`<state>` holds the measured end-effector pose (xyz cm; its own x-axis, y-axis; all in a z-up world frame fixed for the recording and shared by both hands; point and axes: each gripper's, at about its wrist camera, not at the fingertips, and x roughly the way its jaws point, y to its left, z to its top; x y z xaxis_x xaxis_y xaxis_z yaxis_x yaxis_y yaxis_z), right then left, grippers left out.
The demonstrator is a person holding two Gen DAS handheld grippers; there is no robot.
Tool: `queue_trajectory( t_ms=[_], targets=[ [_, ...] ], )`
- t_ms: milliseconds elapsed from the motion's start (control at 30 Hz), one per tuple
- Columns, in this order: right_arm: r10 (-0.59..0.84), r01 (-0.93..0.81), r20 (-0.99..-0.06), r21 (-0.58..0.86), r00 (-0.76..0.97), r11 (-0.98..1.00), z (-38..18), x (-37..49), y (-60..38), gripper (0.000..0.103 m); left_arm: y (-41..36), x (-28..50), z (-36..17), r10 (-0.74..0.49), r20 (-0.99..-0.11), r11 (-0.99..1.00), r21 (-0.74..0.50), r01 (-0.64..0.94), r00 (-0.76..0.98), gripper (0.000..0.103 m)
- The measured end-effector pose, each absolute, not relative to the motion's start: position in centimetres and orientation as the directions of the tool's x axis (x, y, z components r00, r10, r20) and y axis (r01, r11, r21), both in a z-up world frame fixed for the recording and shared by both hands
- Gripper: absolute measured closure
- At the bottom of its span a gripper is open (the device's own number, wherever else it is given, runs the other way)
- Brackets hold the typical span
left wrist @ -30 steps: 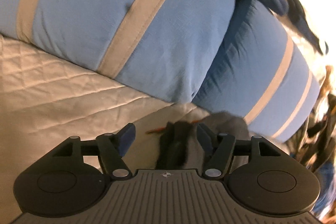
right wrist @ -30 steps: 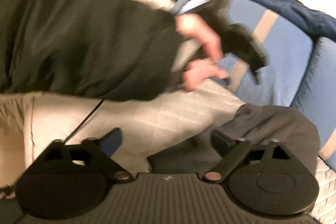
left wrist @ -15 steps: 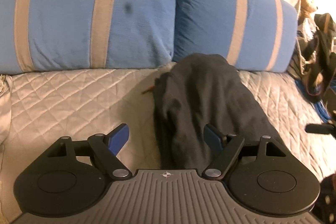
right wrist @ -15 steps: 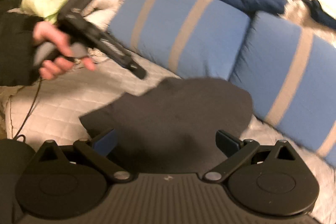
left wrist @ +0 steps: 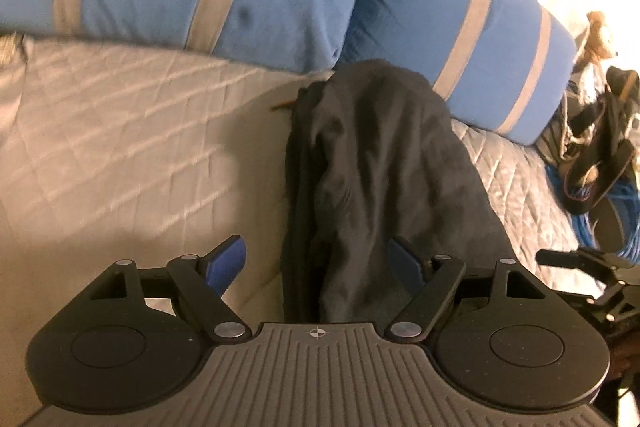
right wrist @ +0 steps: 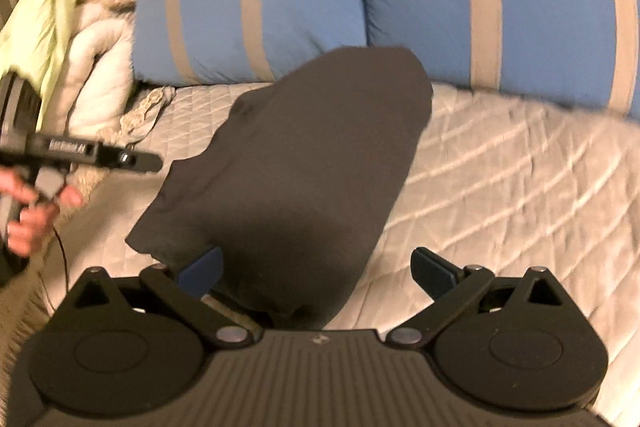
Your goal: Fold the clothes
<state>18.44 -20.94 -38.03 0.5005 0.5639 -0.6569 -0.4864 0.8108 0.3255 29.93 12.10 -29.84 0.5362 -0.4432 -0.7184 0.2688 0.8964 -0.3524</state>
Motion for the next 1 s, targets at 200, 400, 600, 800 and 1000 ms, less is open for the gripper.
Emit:
queue_trajectory(
  t_ms=[200, 400, 600, 800, 1000],
  targets=[
    [0.614, -0.384, -0.652, 0.48, 0.445, 0.789, -39.4, 20.1, -21.9, 0.0, 14.1, 29.7, -31.4, -0.484, -0.718, 0.869, -0.459, 0.182, 0.5, 0.025],
    [0.659, -0.293, -0.629, 0.593, 0.413, 0.75, -41.0, 21.3, -22.4, 0.0, 15.3, 29.3, -33.2, -0.553, -0.697, 0.813, -0.57, 0.114, 0.456, 0.025],
    [0.66, -0.262, -0.626, 0.612, 0.415, 0.746, -42.0, 21.8, -22.4, 0.0, 15.1, 28.8, -34.9, -0.559, -0.704, 0.808, -0.581, 0.099, 0.438, 0.025],
    [0.682, -0.265, -0.618, 0.634, 0.391, 0.727, -42.9, 22.5, -21.7, 0.0, 14.0, 28.8, -35.3, -0.554, -0.702, 0.816, -0.563, 0.127, 0.447, 0.025],
    [0.772, -0.172, -0.562, 0.764, 0.298, 0.622, -45.2, 24.4, -21.2, 0.006, 12.8, 30.8, -36.2, -0.61, -0.675, 0.773, -0.622, 0.123, 0.416, 0.026]
  ],
)
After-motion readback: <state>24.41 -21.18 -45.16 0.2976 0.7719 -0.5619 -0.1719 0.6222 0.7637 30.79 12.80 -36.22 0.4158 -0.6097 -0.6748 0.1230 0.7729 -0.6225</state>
